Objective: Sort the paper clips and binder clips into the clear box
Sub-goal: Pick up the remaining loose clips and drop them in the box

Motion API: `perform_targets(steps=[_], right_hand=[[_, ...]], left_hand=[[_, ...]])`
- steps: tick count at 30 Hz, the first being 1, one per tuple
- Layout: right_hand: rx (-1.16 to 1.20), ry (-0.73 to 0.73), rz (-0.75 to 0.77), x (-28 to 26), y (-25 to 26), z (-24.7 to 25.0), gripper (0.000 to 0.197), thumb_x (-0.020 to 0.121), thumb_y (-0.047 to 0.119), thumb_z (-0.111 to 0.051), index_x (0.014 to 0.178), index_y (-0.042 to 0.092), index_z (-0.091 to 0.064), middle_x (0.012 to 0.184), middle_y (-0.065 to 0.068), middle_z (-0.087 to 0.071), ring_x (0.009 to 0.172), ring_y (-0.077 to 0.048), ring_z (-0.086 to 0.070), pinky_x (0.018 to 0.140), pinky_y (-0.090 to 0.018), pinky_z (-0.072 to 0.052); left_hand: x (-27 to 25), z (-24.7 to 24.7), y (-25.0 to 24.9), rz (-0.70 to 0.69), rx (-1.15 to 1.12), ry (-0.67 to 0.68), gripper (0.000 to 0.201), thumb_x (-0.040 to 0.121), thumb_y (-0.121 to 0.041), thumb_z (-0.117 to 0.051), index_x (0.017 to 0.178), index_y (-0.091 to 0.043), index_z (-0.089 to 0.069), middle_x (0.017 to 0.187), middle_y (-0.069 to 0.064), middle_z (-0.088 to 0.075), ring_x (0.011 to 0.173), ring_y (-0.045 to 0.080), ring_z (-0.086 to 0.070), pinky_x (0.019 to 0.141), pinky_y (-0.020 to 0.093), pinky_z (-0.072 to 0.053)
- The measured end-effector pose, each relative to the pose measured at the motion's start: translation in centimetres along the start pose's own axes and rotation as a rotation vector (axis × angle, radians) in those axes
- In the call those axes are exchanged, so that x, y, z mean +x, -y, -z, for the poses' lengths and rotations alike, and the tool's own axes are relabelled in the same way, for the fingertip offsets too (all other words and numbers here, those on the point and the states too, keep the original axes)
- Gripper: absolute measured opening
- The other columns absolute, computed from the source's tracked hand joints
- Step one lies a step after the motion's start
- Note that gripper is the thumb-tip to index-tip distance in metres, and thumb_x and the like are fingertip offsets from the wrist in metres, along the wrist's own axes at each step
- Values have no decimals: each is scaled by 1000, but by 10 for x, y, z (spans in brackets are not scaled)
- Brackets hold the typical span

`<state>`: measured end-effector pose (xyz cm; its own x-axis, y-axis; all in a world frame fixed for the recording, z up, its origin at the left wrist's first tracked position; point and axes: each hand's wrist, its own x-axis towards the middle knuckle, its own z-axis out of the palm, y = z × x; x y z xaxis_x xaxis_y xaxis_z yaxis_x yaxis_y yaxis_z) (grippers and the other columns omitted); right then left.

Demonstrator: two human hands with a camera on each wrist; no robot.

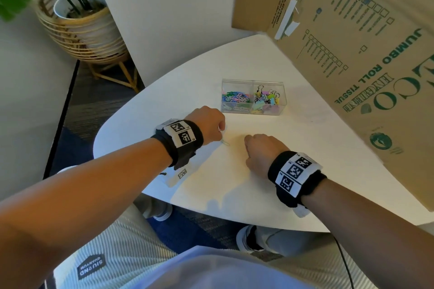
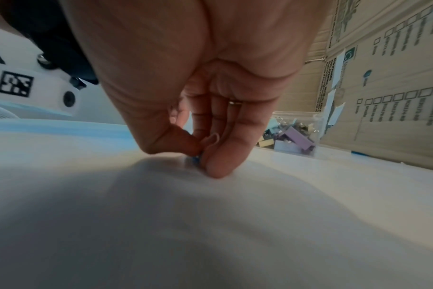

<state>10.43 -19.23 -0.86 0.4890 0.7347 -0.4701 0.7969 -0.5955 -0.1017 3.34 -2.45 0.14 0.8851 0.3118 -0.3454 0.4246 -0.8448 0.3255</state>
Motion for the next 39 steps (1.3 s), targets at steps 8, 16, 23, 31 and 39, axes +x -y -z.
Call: perform_targets(steps=[8, 16, 23, 31, 39], right_hand=[[509, -459, -64, 39, -2, 61, 7, 84, 16, -63, 84, 20, -58, 81, 4, -60, 72, -13, -55, 59, -20, -39], [305, -385, -105, 70, -2, 85, 21, 89, 17, -58, 109, 21, -63, 109, -2, -63, 97, -21, -57, 81, -32, -48], [276, -308, 98, 24, 13, 35, 21, 91, 18, -48, 101, 19, -66, 103, -2, -63, 96, -22, -59, 82, -32, -47], [4, 14, 257, 27, 28, 9, 21, 95, 26, -51, 109, 14, -62, 119, -8, -53, 112, -29, -51, 81, -31, -38], [-58, -59, 273, 22, 30, 7, 21, 92, 9, -47, 110, 12, -58, 106, -12, -62, 95, -33, -60, 68, -31, -37]], left_hand=[[5, 40, 5, 70, -290, -221, 21, 82, -20, -67, 103, -19, -68, 94, -5, -62, 87, 15, -60, 78, 25, -51], [28, 59, 0, 96, -466, -358, 12, 84, -17, -66, 95, -22, -68, 90, -6, -63, 78, 10, -58, 60, 15, -44], [50, 58, -17, 41, -464, -387, 12, 84, -18, -63, 89, -28, -68, 88, -8, -66, 81, 11, -61, 75, 22, -49], [46, 38, -17, -37, -347, -283, 22, 91, -24, -59, 112, -27, -64, 111, -8, -60, 91, 10, -54, 83, 20, -43], [12, 16, 3, 7, -411, -298, 23, 92, -17, -54, 111, -26, -64, 109, -10, -57, 86, 9, -53, 80, 17, -42]])
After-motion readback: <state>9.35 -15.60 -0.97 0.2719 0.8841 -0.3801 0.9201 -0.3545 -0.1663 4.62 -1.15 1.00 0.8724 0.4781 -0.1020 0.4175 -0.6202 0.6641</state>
